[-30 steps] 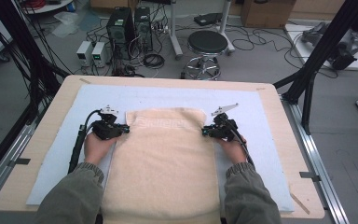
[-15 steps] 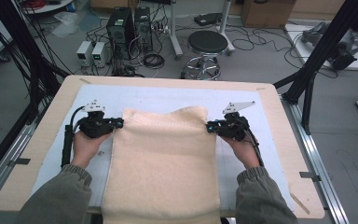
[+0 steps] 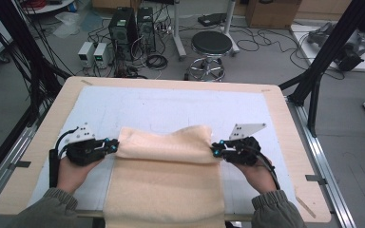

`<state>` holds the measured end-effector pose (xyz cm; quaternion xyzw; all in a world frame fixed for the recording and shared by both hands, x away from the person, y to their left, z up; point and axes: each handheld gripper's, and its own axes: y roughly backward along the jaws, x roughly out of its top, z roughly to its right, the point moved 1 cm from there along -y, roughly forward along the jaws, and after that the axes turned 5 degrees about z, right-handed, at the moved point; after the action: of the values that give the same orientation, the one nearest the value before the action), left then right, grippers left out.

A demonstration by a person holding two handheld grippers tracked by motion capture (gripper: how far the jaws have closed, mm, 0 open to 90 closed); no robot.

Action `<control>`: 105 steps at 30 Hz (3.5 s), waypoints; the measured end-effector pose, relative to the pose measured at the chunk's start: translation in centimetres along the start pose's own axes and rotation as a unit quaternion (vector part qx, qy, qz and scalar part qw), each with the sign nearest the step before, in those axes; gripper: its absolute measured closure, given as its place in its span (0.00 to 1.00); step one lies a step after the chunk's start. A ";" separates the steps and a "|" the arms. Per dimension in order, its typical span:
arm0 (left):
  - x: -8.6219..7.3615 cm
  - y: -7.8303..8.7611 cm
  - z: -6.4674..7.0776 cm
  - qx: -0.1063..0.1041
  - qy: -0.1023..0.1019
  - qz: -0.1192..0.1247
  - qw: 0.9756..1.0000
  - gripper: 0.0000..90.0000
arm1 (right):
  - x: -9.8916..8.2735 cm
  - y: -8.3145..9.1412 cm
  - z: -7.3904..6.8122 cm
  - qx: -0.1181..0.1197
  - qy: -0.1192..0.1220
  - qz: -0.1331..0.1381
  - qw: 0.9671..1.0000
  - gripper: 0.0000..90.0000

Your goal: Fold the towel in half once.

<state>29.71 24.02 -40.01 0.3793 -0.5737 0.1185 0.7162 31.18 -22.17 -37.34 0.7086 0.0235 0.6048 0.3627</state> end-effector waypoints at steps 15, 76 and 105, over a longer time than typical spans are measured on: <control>-2.3 1.0 1.3 -0.009 -0.009 -0.030 0.999 0.81 | -4.7 0.2 -2.3 -0.001 -0.031 -0.012 0.999 0.67; -2.9 5.6 5.4 -0.044 -0.052 -0.014 0.998 0.70 | -4.2 3.9 -6.2 0.038 0.012 0.006 0.999 0.70; -3.9 -2.8 -0.3 -0.052 0.024 -0.102 0.993 0.81 | -5.9 -4.3 0.8 0.036 -0.049 -0.060 0.996 0.70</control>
<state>30.40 23.36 -44.76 0.3950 -0.5201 0.0234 0.7569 32.07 -22.23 -44.65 0.7477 0.0698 0.5450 0.3730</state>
